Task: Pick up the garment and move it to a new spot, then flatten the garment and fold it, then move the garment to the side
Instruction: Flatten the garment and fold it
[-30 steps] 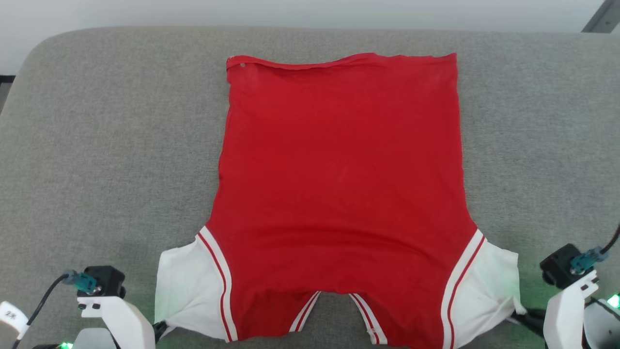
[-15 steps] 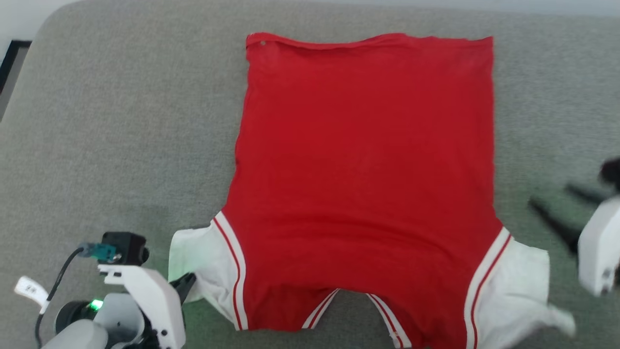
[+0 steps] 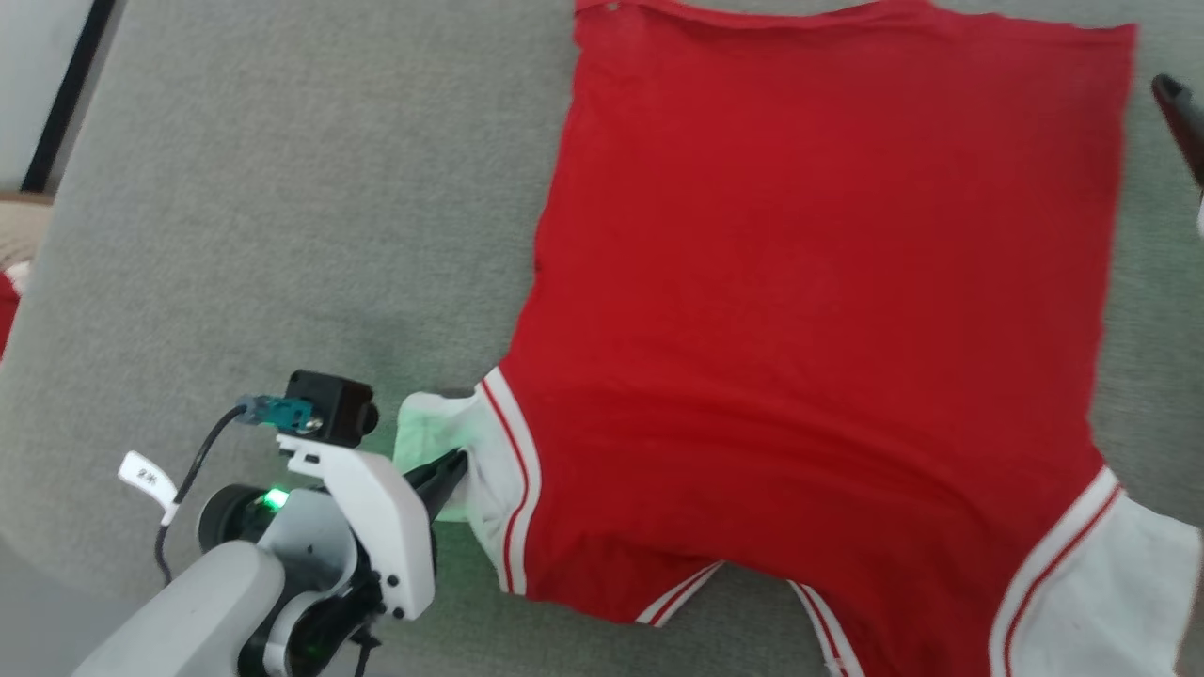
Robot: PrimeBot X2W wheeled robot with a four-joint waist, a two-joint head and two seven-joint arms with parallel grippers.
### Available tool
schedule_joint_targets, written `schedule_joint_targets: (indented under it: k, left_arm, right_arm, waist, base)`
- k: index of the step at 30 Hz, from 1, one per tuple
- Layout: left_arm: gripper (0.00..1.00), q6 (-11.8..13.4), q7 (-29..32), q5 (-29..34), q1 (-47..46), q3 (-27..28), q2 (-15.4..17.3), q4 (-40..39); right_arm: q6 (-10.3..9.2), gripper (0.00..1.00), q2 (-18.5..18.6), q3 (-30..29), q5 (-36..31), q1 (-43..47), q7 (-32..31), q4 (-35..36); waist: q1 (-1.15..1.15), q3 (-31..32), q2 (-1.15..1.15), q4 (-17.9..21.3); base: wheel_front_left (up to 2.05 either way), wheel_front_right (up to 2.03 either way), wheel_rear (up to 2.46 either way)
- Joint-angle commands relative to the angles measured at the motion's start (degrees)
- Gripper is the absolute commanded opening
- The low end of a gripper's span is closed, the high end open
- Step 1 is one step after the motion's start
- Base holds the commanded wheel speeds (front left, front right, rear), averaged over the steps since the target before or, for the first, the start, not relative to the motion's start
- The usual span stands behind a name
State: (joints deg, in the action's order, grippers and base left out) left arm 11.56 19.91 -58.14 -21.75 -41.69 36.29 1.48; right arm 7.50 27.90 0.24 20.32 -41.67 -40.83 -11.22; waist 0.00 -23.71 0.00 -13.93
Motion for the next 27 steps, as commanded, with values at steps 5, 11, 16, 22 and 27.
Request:
schedule_joint_targets:
  k: [5,11,16,22,27]
  left_arm:
    - [0.0,-1.9,0.4,0.6,-3.3,-1.2,-2.7,2.6]
    - [0.0,-3.5,0.3,0.7,-5.3,-2.3,-5.2,5.6]
    - [0.0,-4.8,-0.4,0.0,-5.7,-2.5,-6.7,8.4]
    - [0.0,-5.3,-1.3,-0.6,-6.6,-1.8,-7.0,10.5]
    - [0.0,-5.1,-2.4,-0.3,-7.0,-0.6,-6.6,11.0]
  right_arm:
    - [-0.01,1.0,-0.2,1.1,-2.9,-9.9,-2.7,-14.3]
    - [-0.01,1.0,-0.4,0.1,-4.6,-17.1,-8.6,-28.4]
    - [0.02,0.33,-4.0,-1.6,-4.0,-16.3,-23.3,-41.0]
    - [-0.01,0.0,-2.1,1.4,-4.6,-17.3,-20.8,-37.1]
    - [0.0,0.0,-1.5,4.9,-1.4,-17.2,-19.8,-32.0]
  waist:
    - [0.0,-3.3,0.0,-4.1]
    - [0.0,-5.4,0.0,-6.6]
    - [0.0,-6.2,0.0,-7.5]
    - [0.0,-6.2,0.0,-6.3]
    - [0.0,-5.3,0.0,-4.0]
  base:
    - [0.0,0.0,0.0]
    - [0.0,0.0,0.0]
    - [0.0,0.0,0.0]
    - [0.0,0.0,0.0]
    - [0.0,0.0,0.0]
